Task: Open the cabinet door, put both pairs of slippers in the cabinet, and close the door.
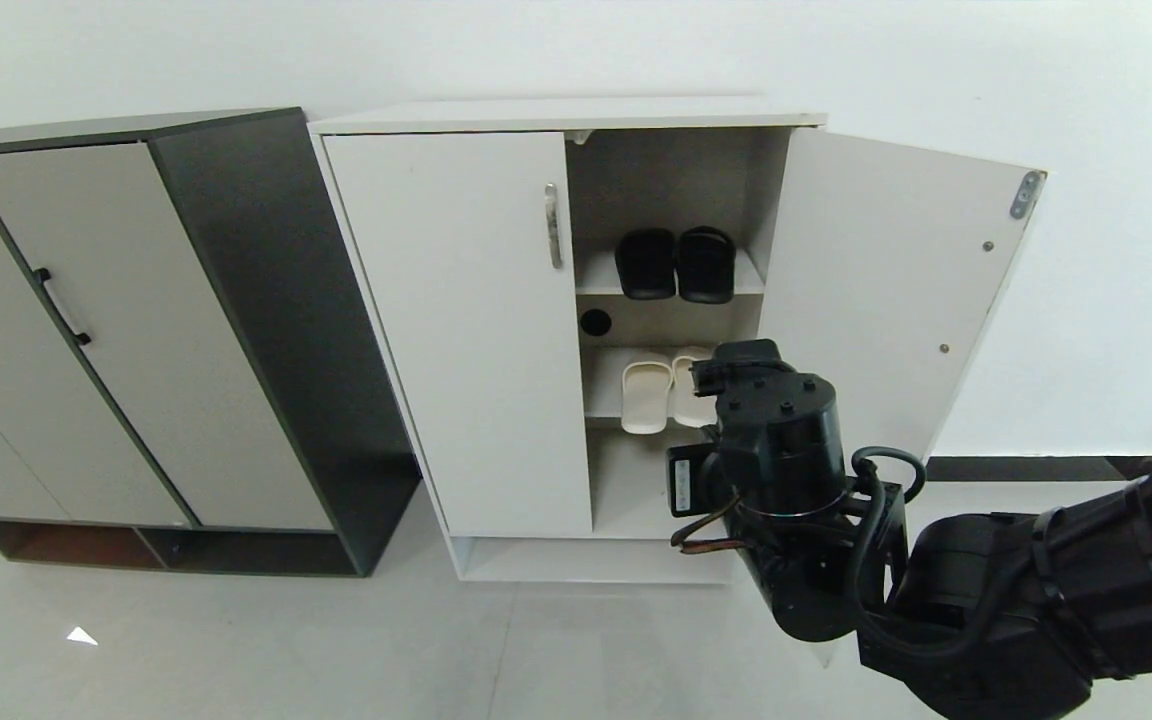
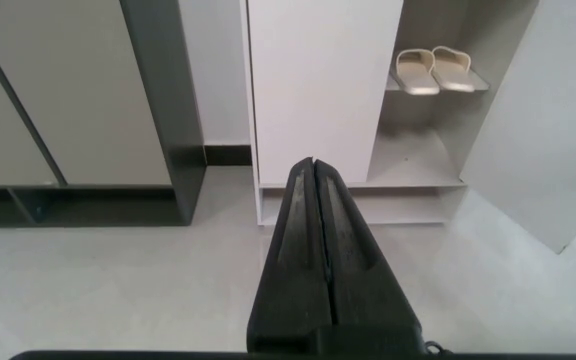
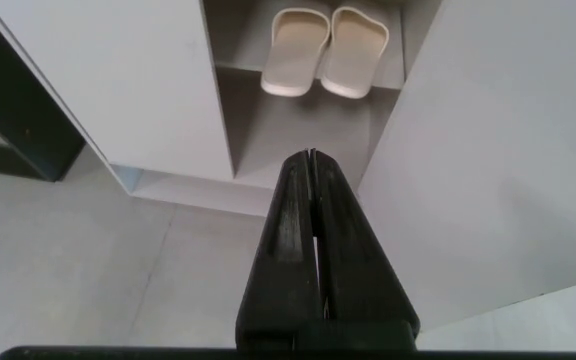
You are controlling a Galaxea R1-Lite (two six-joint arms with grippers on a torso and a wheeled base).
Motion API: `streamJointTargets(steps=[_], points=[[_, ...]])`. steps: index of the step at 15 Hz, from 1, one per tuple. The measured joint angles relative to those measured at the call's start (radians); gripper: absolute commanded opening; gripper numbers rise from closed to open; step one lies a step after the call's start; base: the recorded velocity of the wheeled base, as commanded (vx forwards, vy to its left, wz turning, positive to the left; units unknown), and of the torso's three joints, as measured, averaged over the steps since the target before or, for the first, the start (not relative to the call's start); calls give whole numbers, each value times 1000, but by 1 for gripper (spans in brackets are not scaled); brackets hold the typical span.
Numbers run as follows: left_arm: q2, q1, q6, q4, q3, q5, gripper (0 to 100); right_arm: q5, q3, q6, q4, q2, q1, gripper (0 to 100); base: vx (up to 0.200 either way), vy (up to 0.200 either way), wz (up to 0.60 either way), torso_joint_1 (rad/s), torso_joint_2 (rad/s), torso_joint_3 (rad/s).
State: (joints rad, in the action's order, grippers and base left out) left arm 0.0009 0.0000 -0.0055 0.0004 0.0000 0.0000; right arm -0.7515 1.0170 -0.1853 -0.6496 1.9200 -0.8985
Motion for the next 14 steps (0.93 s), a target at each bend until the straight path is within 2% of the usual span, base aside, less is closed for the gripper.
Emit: streamJointTargets(steps=[2, 5, 14], points=[[0, 0, -1, 2, 0, 0, 0, 0, 0, 0, 0, 0, -1, 0, 0, 0, 0, 27, -166, -352], [0, 0, -1, -1, 0, 0, 0, 0, 0, 0, -3, 2, -3, 0, 0, 0, 0, 51, -530, -359], [0, 0, -1, 0, 0, 0, 0, 0, -3, 0, 0, 5, 0, 0, 0, 0, 0, 135, -469, -328]])
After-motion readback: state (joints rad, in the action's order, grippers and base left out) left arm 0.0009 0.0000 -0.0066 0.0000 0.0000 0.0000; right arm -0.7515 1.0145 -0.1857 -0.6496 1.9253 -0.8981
